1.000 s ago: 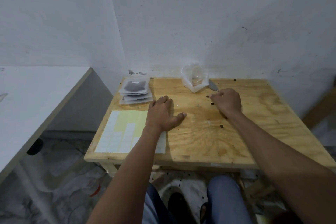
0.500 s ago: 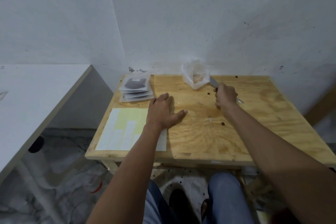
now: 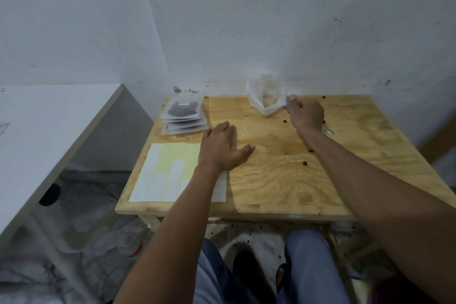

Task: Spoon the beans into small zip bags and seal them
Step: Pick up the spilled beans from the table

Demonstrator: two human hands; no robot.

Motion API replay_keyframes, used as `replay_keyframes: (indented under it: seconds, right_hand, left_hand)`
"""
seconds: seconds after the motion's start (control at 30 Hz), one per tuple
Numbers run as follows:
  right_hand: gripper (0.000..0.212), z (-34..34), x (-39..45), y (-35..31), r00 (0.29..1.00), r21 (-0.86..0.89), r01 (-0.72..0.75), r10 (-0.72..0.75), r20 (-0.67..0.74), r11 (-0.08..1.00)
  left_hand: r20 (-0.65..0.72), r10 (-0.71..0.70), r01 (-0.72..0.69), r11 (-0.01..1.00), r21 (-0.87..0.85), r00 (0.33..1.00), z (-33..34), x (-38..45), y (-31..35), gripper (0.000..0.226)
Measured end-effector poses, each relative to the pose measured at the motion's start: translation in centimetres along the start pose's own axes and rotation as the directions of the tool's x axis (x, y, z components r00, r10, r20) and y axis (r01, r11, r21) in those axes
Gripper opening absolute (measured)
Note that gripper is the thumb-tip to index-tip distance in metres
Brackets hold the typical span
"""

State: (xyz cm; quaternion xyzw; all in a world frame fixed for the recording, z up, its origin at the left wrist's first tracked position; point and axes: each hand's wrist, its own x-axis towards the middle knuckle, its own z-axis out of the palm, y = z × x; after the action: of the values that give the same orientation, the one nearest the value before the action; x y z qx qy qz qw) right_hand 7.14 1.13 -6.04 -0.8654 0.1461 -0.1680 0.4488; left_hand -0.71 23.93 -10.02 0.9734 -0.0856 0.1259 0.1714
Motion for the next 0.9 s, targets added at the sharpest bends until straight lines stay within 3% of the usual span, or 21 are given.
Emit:
replay_keyframes:
  seconds: [0.13, 0.23, 0.37, 0.53, 0.67, 0.73, 0.8, 0.87, 0.9]
  right_hand:
    - [0.039, 0.4, 0.6, 1.1, 0.969, -0.341, 0.241, -0.203, 0.144, 0.908]
    - [0.028, 0.4, -0.1, 0.9, 0.927, -0.453, 0.356, -0.246, 0.284, 0.818]
    - [0.032, 0.6, -0.7, 1.1, 0.915, -0.596, 0.374, -0.176, 0.364, 0.711]
    - [0.043, 1.4, -1.1, 1.1, 0.934, -0.642, 0.329, -0.139, 0.329, 0.693]
    - [0.035, 1.5, -1.0, 1.3, 0.926, -0.645, 0.359, -0.174, 0.335, 0.674]
    - [0.033, 1.1, -0.8, 1.1, 0.933, -0.627, 0.35, -0.197, 0.302, 0.696]
    - [0.03, 0.3, -1.0, 0.2, 0.964, -0.495, 0.253, -0.173, 0.202, 0.831]
    - [0.028, -0.6, -0.6, -1.1, 0.995, -0.18, -0.004, 0.023, 0.102, 0.984]
    - [0.028, -0.9, -0.2, -1.6, 0.978, 0.065, -0.189, 0.183, 0.095, 0.98]
  left_hand:
    - [-0.015, 0.002, -0.002, 1.0, -0.011, 1.0, 0.0, 0.1, 0.1, 0.091]
    - [-0.011, 0.002, -0.002, 1.0, -0.007, 1.0, -0.1, 0.1, 0.1, 0.092]
    - [-0.007, -0.004, 0.004, 1.0, -0.002, 1.0, 0.0, 0.0, 0.2, 0.094]
    - [-0.015, -0.004, 0.004, 1.0, 0.001, 1.0, -0.3, 0.0, 0.2, 0.095]
    - [0.0, -0.014, 0.014, 1.0, 0.001, 1.0, -0.2, 0.0, 0.2, 0.097]
    - [0.001, -0.018, 0.018, 1.0, -0.004, 1.0, -0.2, 0.0, 0.2, 0.098]
    - [0.0, -0.019, 0.019, 1.0, -0.001, 1.0, -0.3, -0.1, 0.2, 0.098]
    - [0.002, -0.021, 0.021, 1.0, -0.001, 1.0, -0.3, -0.1, 0.3, 0.099]
    - [0.006, -0.023, 0.023, 1.0, -0.001, 1.0, -0.4, -0.1, 0.3, 0.099]
